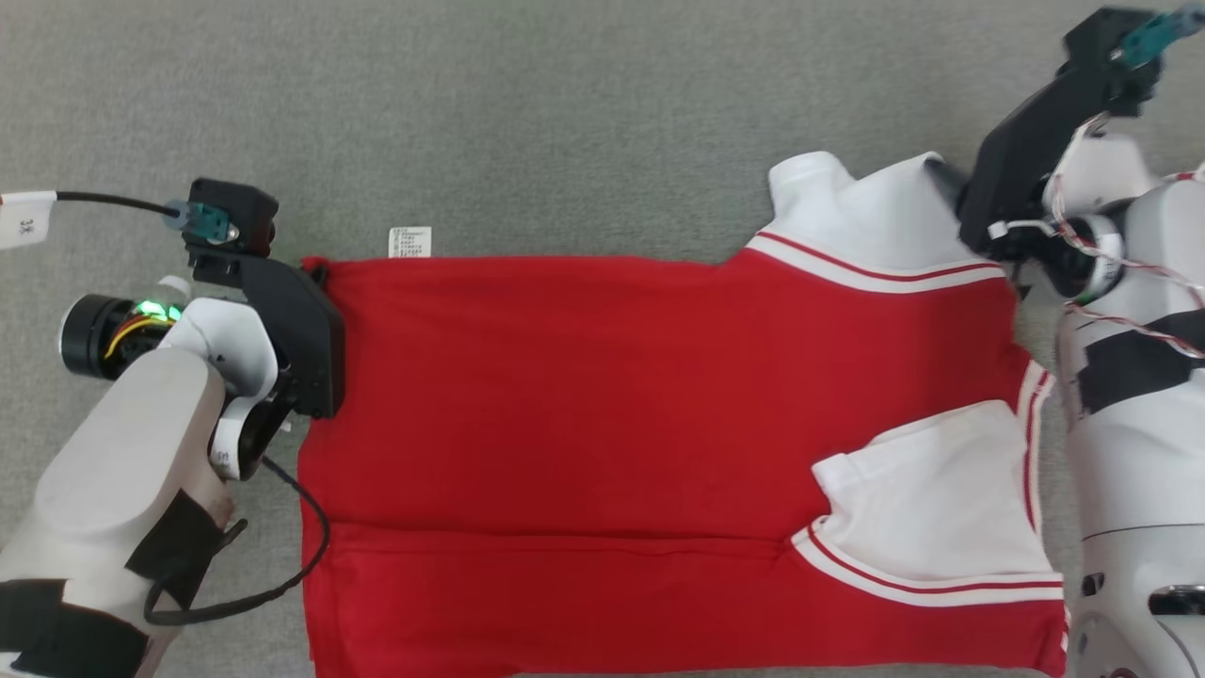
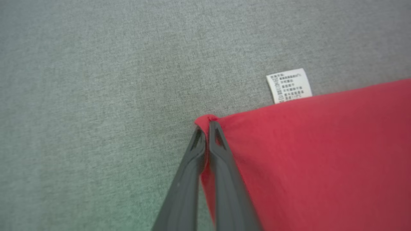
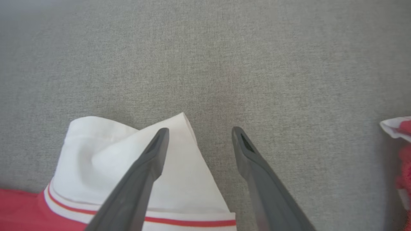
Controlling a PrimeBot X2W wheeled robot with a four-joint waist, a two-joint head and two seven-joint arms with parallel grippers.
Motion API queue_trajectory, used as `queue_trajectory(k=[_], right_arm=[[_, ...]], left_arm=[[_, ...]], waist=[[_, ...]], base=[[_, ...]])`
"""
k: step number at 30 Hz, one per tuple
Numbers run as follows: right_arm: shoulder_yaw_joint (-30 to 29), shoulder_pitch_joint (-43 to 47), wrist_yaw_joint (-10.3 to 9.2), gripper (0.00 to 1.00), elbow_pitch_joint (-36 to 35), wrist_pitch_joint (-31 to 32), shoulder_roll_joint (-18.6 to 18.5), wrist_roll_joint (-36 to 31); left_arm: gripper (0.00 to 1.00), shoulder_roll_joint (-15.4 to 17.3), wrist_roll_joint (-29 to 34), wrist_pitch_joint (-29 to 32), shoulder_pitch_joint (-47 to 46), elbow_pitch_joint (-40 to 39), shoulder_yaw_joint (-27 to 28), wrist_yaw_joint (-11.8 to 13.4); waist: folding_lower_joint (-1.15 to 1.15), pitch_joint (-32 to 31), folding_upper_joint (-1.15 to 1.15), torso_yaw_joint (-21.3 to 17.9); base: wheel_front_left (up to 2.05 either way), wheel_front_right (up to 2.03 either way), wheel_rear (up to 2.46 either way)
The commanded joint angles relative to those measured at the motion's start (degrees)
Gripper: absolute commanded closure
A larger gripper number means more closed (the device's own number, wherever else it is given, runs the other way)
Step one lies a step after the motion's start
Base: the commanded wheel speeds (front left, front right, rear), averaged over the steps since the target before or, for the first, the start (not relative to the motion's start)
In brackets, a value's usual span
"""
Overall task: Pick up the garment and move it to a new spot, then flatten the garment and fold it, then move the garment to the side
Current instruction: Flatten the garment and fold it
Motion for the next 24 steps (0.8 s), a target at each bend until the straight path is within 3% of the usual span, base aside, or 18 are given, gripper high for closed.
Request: queue_trajectory(k=[1, 10, 11, 12, 15, 24], right_arm=[[-0.09, -0.54, -0.12, 0.00, 0.80, 0.53, 0.56, -0.62], [0.88, -2.19, -0.12, 0.00, 4.33, -1.13, 2.69, 0.80], [1.27, -2.07, -0.12, 0.05, 4.82, -0.39, 2.94, 1.30], [2.10, -1.99, -0.12, 0.41, 5.14, 0.45, 3.00, 1.79], [3.93, -2.08, -0.12, 1.00, 4.63, 0.08, 2.05, 2.28], [8.32, -3.26, -0.12, 1.00, 2.00, -11.63, -0.77, 3.12]], left_arm=[[1.00, -0.08, 0.30, 0.18, 0.07, 0.44, -0.31, 0.36], [1.00, -0.07, 0.14, -0.01, -0.57, -0.02, -0.70, 0.31], [1.00, -0.06, 0.16, -0.06, -0.53, -0.03, -0.75, 0.35], [1.00, -0.07, 0.18, -0.10, -0.51, -0.04, -0.82, 0.37], [1.00, -0.14, 0.00, -0.14, -0.60, -0.15, -0.95, 0.22], [1.00, 0.52, -0.16, -1.67, -1.58, -0.83, -0.45, 0.37]], waist=[[0.00, 1.50, 0.00, 1.38], [0.00, 2.93, 0.00, 1.63], [0.00, 2.94, 0.00, 1.53], [0.00, 2.94, 0.00, 1.43], [0.00, 2.93, 0.00, 1.19], [0.00, 3.20, 0.00, 0.72]], base=[[0.00, 0.00, 0.00], [0.00, 0.00, 0.00], [0.00, 0.00, 0.00], [0.00, 0.00, 0.00], [0.00, 0.00, 0.00], [0.00, 0.00, 0.00]])
